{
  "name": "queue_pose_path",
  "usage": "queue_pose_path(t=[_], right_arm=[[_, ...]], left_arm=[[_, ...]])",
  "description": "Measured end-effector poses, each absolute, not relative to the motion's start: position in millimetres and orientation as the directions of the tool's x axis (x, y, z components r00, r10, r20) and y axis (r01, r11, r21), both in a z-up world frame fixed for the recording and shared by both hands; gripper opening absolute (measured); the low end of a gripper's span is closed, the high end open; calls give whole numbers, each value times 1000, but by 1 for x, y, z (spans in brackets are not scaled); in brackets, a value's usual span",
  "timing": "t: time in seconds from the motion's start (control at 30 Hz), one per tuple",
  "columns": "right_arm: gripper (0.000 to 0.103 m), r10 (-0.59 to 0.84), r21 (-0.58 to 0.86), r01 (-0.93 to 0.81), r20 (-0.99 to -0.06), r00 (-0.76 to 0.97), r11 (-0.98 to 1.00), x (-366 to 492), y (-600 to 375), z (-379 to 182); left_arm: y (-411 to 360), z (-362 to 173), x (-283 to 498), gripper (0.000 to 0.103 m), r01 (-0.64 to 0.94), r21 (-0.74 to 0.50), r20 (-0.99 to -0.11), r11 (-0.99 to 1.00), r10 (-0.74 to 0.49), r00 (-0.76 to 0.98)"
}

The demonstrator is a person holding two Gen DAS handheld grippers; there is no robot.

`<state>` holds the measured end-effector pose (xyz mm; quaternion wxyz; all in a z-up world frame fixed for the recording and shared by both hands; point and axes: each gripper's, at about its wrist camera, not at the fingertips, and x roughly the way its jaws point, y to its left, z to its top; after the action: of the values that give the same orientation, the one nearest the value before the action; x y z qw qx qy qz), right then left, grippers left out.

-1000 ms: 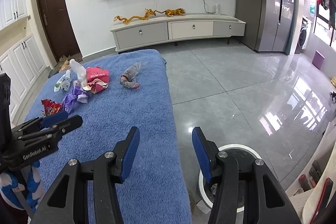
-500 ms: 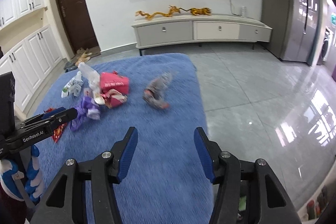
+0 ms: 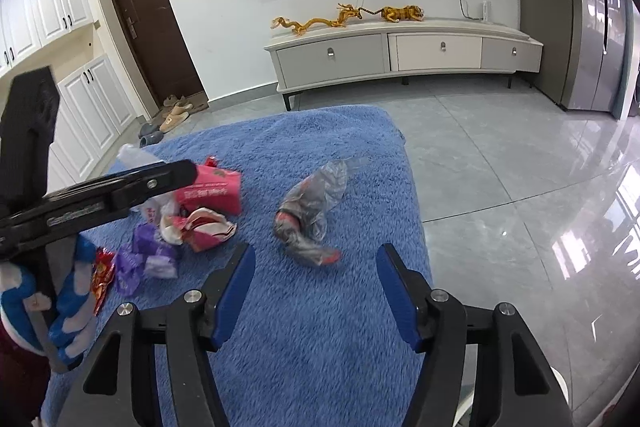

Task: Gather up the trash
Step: 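Grasp the pink paper bag with the left tool while the right grasps the clear plastic bag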

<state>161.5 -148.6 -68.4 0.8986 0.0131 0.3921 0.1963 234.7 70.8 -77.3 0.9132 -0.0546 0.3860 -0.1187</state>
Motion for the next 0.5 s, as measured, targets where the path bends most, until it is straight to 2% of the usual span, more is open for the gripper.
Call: queue_pose_path(t=[0.2,0.5], right_arm=[[72,395,217,-348,-694,602,912,186,-147,-75],[73,433,282,-337,-702,566,898,223,-138,-91]], left_arm=[[75,-99,257,69,150,-155,-729,976,-215,650],[73,-117,246,69,204,-154,-742,967,-250,622]])
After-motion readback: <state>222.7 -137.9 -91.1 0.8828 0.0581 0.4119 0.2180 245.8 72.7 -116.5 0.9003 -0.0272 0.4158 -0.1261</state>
